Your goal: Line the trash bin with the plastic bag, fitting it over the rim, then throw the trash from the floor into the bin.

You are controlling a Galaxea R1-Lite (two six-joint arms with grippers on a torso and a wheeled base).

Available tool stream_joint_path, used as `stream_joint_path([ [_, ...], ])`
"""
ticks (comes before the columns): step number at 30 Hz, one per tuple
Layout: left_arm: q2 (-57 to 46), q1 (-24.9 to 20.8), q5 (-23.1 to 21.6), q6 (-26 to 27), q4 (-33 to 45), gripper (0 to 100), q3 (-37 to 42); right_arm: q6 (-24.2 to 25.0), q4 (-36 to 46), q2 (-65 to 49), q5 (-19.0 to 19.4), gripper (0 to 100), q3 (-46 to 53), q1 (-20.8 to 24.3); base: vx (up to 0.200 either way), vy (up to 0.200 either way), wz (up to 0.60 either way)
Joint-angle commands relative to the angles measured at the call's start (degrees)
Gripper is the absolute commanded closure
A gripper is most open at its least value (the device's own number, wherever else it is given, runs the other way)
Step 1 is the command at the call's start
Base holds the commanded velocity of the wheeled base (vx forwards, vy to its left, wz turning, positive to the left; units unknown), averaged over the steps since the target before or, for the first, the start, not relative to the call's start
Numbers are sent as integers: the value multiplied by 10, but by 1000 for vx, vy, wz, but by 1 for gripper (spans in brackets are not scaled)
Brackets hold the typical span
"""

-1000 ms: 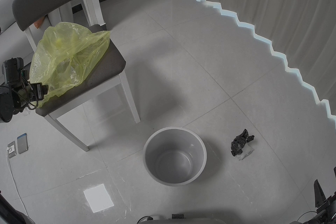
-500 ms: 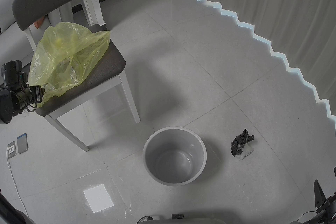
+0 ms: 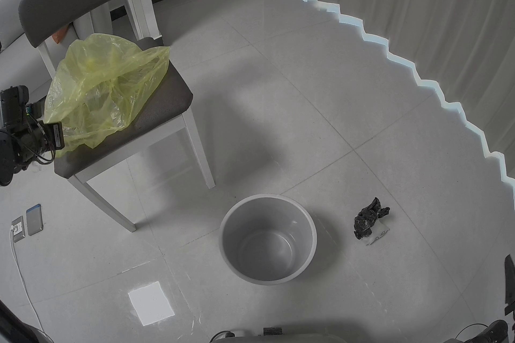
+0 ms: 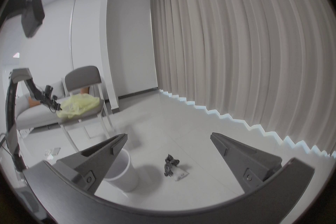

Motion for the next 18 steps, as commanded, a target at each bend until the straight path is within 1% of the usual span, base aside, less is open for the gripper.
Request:
stream_joint_path([
  [1, -153, -71, -98, 0, 39, 100, -51, 39, -33, 162, 15, 0, -124, 3, 0, 0, 0],
  [2, -184, -105, -107, 0, 77, 100, -85, 17, -38, 204, 27, 0, -148, 5, 0, 0, 0],
  [3, -202, -128, -110, 0, 105, 100, -111, -1, -41, 228, 38, 0, -168, 5, 0, 0, 0],
  [4, -222, -159, -117, 0, 137, 100, -144, -12, -43, 257, 49, 0, -196, 5, 0, 0, 0],
  [6, -258, -228, -129, 0, 205, 100, -214, -16, -43, 310, 53, 0, -251, 5, 0, 0, 0],
  [8, -280, -318, -130, 0, 282, 100, -295, -19, -43, 358, 54, 0, -302, 5, 0, 0, 0],
  [9, -282, -360, -125, 0, 315, 100, -333, -19, -43, 378, 54, 0, -321, 5, 0, 0, 0],
  [10, -282, -380, -124, 1, 331, 100, -352, -19, -43, 387, 54, 0, -330, 5, 0, 0, 0],
  [11, -280, -448, -104, 6, 387, 100, -410, -19, -43, 422, 54, 0, -361, 5, 0, 0, 0],
  [12, -277, -478, -88, 7, 411, 100, -436, -19, -43, 438, 56, 0, -375, 5, 0, 0, 0],
  [13, -276, -483, -85, 7, 415, 100, -439, -19, -43, 441, 56, 0, -377, 5, 0, 0, 0],
  [14, -268, -533, -55, 14, 450, 100, -465, -19, -43, 471, 58, 0, -399, 6, 0, 0, 0],
  [18, -271, -610, -44, 54, 491, 100, -445, -19, -42, 514, 60, 0, -427, 26, 0, 0, 0],
])
